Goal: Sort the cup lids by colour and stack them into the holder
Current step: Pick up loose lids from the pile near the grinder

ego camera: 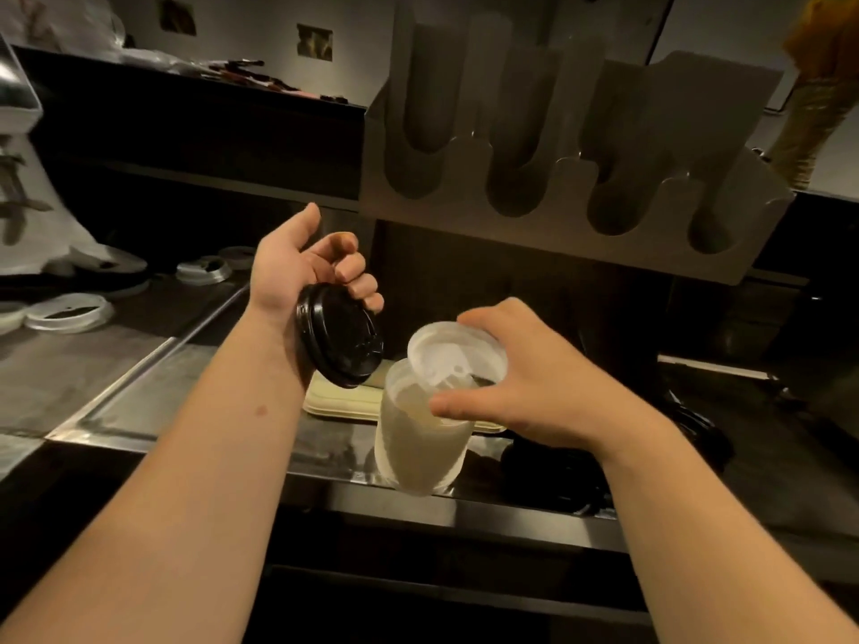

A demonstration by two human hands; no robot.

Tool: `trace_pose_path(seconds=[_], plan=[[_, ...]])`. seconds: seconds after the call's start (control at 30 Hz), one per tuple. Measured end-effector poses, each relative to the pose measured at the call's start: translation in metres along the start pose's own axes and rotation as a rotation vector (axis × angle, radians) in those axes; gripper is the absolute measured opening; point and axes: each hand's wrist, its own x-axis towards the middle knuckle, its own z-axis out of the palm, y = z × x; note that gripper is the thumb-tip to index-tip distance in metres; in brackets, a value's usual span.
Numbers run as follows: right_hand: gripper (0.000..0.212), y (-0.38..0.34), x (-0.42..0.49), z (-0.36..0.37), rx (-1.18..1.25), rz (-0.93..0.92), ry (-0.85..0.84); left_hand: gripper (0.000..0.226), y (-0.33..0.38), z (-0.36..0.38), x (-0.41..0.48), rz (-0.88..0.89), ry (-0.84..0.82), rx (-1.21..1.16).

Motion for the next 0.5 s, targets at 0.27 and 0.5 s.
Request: trace_pose_path(seconds=[0.27,0.5], plan=[[0.091,-0.001,0.005,0.045,-0.171,0.072,0.121,0.050,-0.010,-0.015,0.004,0.105,-0.131,-0.258],[0.085,-0.003,0.002,0.062,-0.003,0.143,0.047,0.050,-0.015,-0.017,0.002,0.119,-0.313,-0.429]])
